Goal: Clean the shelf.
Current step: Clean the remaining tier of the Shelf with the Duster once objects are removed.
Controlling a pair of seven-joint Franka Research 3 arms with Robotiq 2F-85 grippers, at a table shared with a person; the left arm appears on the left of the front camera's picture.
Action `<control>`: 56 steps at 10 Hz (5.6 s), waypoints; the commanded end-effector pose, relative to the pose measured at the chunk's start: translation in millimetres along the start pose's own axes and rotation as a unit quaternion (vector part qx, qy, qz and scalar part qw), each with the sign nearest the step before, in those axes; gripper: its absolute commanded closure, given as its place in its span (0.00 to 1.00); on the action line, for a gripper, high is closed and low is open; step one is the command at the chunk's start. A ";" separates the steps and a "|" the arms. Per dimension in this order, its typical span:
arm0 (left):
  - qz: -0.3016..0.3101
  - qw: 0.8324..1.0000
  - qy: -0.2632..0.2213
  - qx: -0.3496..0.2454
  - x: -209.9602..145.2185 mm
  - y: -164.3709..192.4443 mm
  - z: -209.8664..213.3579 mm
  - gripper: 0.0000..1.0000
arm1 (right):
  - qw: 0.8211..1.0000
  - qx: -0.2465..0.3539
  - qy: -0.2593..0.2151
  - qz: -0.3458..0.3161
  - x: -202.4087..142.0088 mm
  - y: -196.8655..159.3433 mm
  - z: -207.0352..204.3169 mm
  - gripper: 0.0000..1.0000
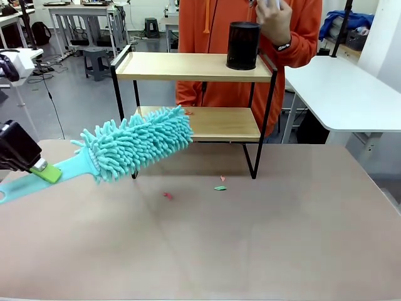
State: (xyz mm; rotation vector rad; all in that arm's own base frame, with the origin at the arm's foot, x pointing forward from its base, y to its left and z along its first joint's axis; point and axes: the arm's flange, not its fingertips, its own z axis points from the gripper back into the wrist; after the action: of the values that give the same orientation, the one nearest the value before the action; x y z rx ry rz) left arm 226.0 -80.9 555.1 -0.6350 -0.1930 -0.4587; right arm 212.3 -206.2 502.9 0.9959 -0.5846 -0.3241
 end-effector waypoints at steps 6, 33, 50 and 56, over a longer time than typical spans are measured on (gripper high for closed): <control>0.035 0.995 -0.069 0.060 15.8 -9.3 -13.9 0.88 | 1.000 0.010 -0.005 0.013 1.4 1.4 -1.1 0.00; 0.045 0.983 -0.059 0.170 179.7 -26.6 -130.4 0.88 | 1.000 0.010 -0.005 0.013 1.4 1.4 -1.1 0.00; -0.188 0.974 -0.016 -0.125 4.4 44.3 99.2 0.88 | 1.000 0.010 -0.005 0.013 1.4 1.4 -1.1 0.00; 0.207 0.933 -0.261 -0.140 -81.8 189.7 151.3 0.88 | 1.000 0.010 -0.005 0.013 1.4 1.4 -1.1 0.00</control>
State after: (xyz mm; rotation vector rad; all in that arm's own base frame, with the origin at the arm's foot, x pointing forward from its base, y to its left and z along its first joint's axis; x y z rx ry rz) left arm 213.9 199.8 548.9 -1.0135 -0.5173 -0.0295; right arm 212.5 -206.2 502.5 0.9963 -0.5844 -0.3230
